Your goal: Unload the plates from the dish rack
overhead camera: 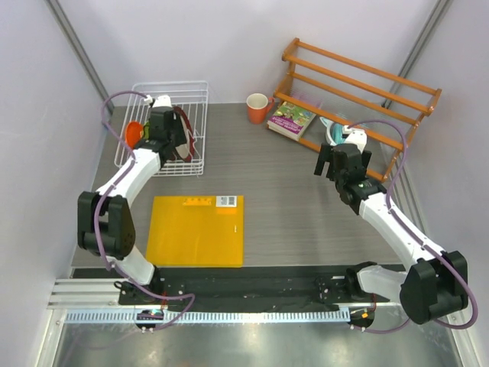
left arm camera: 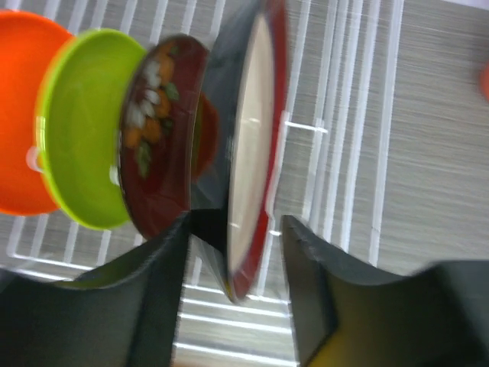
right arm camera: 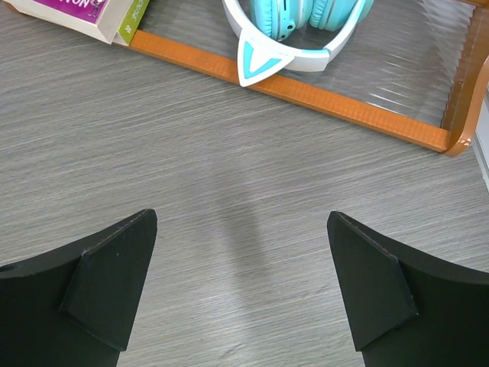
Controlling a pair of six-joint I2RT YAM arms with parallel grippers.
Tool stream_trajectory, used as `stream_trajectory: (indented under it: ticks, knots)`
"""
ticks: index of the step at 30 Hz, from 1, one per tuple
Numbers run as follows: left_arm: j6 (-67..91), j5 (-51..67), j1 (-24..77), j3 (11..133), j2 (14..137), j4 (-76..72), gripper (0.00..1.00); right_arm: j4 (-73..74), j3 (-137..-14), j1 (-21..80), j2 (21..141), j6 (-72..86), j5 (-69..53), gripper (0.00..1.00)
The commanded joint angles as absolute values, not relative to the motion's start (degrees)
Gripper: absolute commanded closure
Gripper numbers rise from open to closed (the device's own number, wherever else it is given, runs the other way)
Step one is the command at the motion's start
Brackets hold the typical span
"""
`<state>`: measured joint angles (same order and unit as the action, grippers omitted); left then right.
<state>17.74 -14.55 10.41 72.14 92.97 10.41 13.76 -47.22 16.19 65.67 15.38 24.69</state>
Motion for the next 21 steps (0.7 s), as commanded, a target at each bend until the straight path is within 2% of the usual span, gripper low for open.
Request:
stream_trajectory:
  ticks: [1, 2, 3, 5, 7, 21]
  knots:
    - [14.59, -21.44, 11.86, 76.46, 96.41, 5.10, 0.57, 12.66, -48.16, 16.52, 66.09, 15.29, 24.96, 0.00]
    - [14.59, -21.97, 11.95, 76.81, 97.63, 5.10, 0.61, 12.66, -48.16, 16.52, 66.27, 15.29, 25.13, 0.00]
    - [14.50, -23.02, 12.13, 77.60, 98.17, 5.27, 0.73, 12.74, -48.16, 16.52, 66.18, 15.21, 25.31, 0.00]
    - [14.41, -24.42, 12.57, 77.78, 98.52, 5.19, 0.91, 12.66, -48.16, 16.44, 66.36, 15.21, 25.58, 0.00]
    - [13.45, -26.80, 13.27, 77.96, 98.87, 4.92, 0.99, 12.66, -48.16, 16.52, 66.62, 15.21, 25.84, 0.00]
    - [2.64, -43.85, 21.27, 81.30, 95.72, 3.69, 1.00, 13.18, -48.08, 16.52, 66.53, 15.64, 26.19, 0.00]
